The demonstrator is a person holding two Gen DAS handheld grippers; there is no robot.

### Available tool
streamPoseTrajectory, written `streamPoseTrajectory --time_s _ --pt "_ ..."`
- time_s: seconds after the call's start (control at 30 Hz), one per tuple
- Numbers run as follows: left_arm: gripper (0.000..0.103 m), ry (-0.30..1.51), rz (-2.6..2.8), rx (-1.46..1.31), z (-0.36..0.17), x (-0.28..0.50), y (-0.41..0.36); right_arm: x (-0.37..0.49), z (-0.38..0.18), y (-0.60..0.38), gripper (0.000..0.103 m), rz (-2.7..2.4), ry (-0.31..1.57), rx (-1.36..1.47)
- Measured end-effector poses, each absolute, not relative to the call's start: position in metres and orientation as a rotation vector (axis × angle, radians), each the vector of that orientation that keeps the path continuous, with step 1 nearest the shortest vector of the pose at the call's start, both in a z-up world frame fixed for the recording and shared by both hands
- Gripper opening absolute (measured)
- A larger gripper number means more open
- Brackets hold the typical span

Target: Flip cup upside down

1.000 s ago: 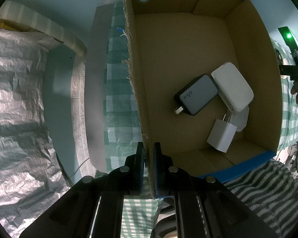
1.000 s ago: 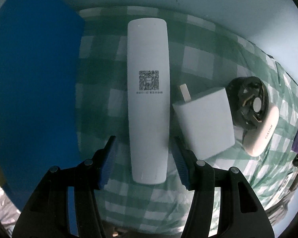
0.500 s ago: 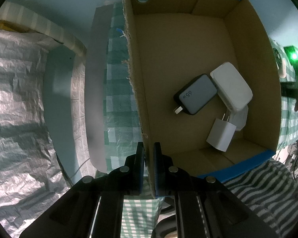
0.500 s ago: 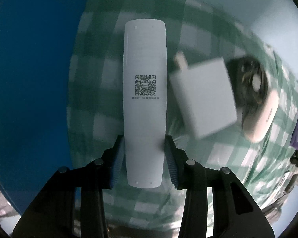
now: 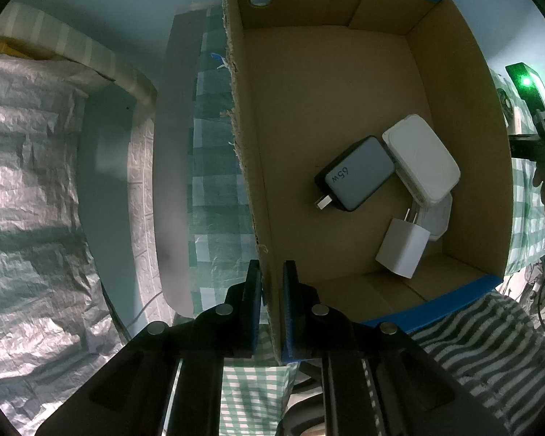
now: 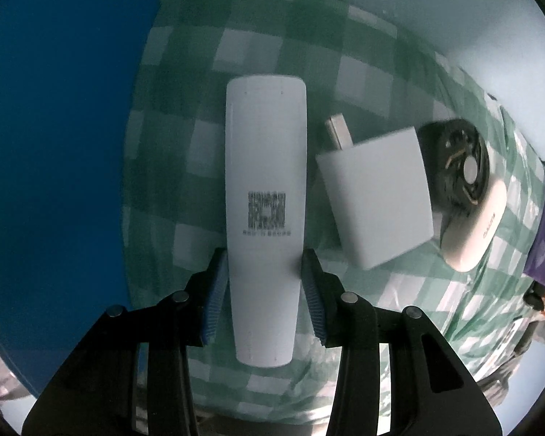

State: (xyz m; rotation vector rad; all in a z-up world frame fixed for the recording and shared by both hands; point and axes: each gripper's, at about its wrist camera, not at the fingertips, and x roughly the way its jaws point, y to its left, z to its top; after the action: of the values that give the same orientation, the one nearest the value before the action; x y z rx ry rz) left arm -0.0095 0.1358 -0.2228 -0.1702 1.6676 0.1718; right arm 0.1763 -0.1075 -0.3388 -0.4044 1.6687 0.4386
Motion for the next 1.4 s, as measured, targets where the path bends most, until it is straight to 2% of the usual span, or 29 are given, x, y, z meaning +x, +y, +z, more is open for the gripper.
streamPoseTrajectory --time_s 0.37,0.63,1.17,1.4 --pt "0.010 1.670 0.168 -0.165 -0.224 -0.009 0.134 0.162 -0.333 -0.105 0.040 0.457 1.656 -0.399" --pt "0.010 1.669 0.166 -0.162 -0.224 -0.009 0.134 0.156 -0.298 -0.113 0.040 0.501 1.624 -0.400" --pt "0.010 1.670 0.163 -0.156 -0.226 -0.010 0.134 0.151 -0.186 -0.124 0.040 0.594 1.516 -0.345" --pt "0.010 1.670 0.164 -0.156 -0.225 -0.010 0.134 0.138 -0.131 -0.085 0.040 0.706 1.433 -0.335"
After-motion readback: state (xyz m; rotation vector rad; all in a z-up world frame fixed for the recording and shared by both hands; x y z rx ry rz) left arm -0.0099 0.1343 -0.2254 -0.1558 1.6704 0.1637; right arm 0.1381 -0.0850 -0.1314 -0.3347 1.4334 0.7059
